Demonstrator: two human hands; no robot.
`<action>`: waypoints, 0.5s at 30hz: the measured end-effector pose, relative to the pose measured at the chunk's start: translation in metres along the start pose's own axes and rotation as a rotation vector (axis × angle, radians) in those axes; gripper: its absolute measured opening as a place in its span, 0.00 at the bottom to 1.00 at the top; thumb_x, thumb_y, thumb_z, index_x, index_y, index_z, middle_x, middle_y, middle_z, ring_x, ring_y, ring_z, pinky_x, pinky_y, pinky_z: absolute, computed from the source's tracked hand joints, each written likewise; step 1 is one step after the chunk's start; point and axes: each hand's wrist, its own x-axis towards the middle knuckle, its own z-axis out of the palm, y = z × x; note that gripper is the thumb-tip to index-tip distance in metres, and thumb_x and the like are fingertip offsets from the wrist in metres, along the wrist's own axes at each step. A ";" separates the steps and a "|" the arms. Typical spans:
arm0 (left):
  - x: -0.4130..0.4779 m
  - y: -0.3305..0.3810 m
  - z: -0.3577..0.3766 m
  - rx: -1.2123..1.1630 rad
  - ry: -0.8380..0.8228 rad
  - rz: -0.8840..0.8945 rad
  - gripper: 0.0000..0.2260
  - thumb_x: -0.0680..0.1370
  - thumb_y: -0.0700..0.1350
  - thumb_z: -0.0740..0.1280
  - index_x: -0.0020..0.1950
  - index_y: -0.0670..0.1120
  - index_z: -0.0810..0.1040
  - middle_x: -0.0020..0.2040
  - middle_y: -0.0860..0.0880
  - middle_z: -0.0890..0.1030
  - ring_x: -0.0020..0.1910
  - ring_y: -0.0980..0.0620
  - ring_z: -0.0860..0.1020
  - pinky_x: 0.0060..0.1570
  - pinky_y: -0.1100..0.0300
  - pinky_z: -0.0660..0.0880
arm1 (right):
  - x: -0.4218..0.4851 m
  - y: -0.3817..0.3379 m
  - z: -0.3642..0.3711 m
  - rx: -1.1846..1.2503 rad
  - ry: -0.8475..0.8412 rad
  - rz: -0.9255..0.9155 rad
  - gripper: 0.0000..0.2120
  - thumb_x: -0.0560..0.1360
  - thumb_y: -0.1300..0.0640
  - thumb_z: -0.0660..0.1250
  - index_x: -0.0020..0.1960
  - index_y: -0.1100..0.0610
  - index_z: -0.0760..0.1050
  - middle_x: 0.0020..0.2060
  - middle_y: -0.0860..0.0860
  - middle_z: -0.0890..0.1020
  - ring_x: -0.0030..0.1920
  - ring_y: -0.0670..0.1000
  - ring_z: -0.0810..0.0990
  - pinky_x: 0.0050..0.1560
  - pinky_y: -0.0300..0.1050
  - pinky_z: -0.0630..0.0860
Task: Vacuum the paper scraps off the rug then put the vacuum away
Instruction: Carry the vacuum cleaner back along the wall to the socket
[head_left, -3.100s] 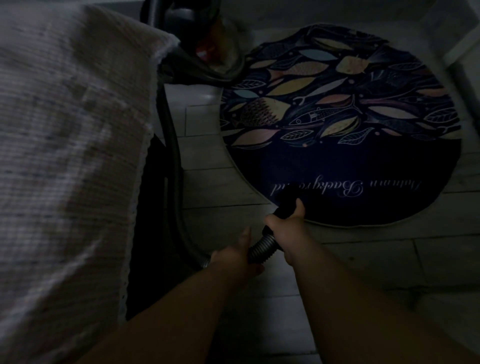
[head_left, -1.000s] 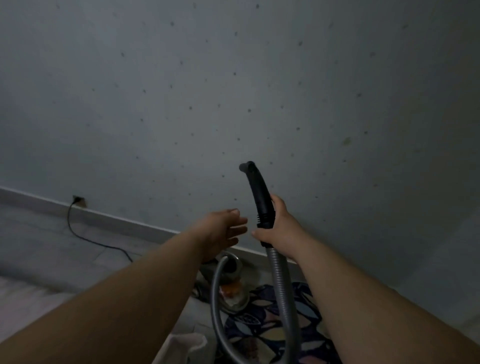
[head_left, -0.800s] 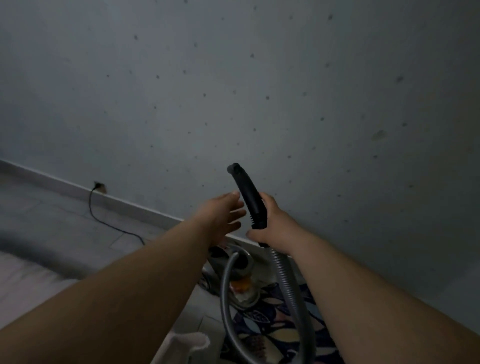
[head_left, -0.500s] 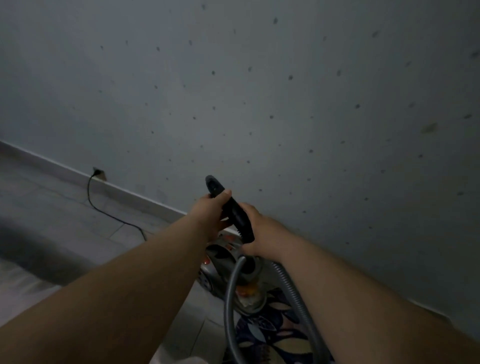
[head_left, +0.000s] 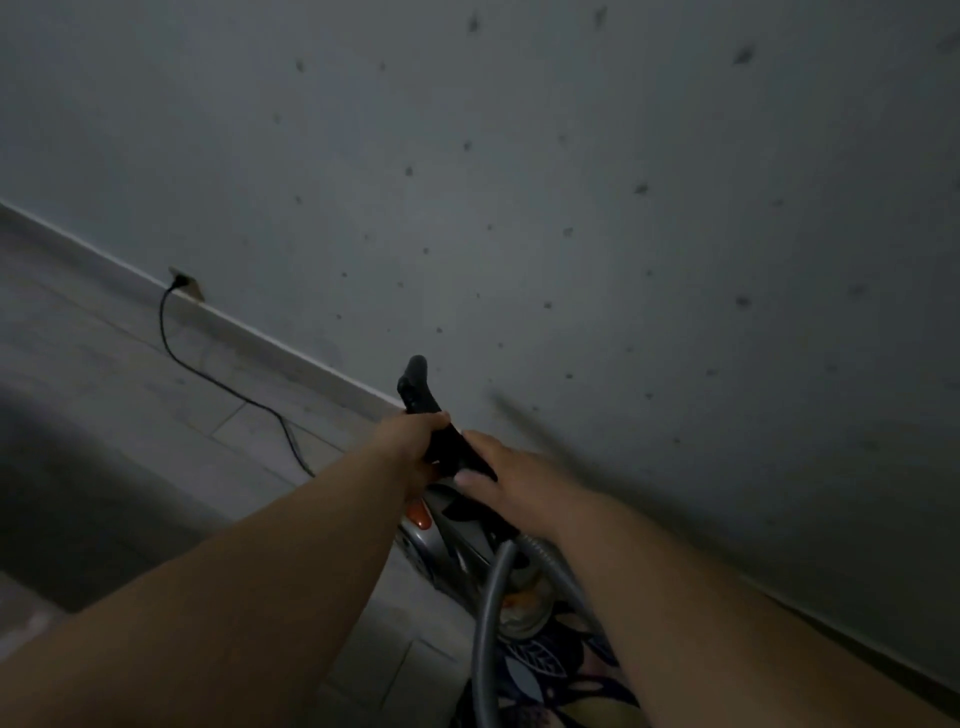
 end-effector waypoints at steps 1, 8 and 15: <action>0.012 -0.005 -0.003 0.005 0.004 -0.027 0.09 0.79 0.39 0.63 0.58 0.39 0.72 0.49 0.38 0.79 0.44 0.41 0.79 0.43 0.46 0.78 | 0.013 0.009 0.004 0.037 -0.008 0.022 0.21 0.81 0.42 0.56 0.73 0.41 0.63 0.64 0.52 0.77 0.56 0.51 0.77 0.57 0.45 0.72; 0.110 -0.042 -0.018 -0.014 0.107 -0.113 0.04 0.80 0.36 0.61 0.54 0.41 0.72 0.43 0.40 0.76 0.39 0.41 0.76 0.51 0.40 0.74 | 0.118 0.110 0.036 -0.118 -0.059 0.152 0.26 0.84 0.50 0.53 0.79 0.55 0.54 0.74 0.57 0.66 0.69 0.57 0.69 0.65 0.46 0.66; 0.193 -0.098 -0.017 -0.106 0.153 -0.224 0.11 0.80 0.36 0.60 0.62 0.40 0.71 0.46 0.41 0.76 0.44 0.43 0.77 0.44 0.46 0.76 | 0.200 0.177 0.074 -0.184 -0.253 0.155 0.30 0.84 0.52 0.52 0.80 0.55 0.40 0.80 0.51 0.45 0.79 0.51 0.47 0.77 0.51 0.49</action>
